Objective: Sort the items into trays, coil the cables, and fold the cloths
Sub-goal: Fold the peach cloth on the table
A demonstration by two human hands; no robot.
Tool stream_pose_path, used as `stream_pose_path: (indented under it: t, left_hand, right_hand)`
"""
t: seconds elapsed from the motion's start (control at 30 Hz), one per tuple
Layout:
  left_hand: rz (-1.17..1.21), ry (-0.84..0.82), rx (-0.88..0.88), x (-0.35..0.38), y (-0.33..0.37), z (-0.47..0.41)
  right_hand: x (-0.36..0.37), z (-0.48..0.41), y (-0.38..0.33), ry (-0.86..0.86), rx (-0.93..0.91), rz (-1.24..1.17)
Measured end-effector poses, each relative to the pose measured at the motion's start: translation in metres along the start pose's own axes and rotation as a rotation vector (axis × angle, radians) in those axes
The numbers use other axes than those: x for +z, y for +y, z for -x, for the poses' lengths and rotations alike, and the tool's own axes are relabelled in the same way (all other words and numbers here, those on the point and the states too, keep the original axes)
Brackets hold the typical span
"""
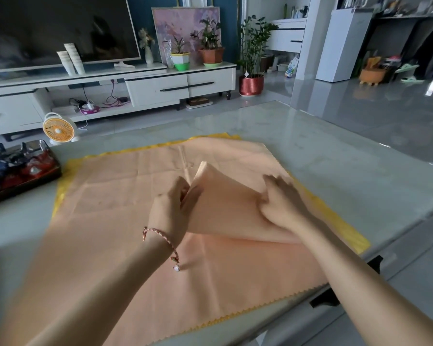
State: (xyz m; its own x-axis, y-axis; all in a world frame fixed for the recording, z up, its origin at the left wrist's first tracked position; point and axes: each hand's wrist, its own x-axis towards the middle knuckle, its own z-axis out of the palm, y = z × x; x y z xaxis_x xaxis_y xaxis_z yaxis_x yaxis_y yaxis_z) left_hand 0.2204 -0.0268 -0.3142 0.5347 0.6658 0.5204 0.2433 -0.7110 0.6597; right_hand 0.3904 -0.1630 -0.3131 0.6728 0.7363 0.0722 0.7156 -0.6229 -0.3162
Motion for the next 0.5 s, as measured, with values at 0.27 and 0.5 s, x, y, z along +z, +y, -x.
stream_pose_path:
  t: [0.27, 0.5]
  left_hand:
    - [0.015, 0.089, 0.254, -0.074, 0.025, -0.031]
    - [0.919, -0.518, -0.713, -0.078, 0.03, 0.014]
  right_hand:
    - [-0.065, 0.009, -0.076, -0.185, -0.278, -0.723]
    - [-0.056, 0.014, -0.1, -0.151, -0.018, -1.396]
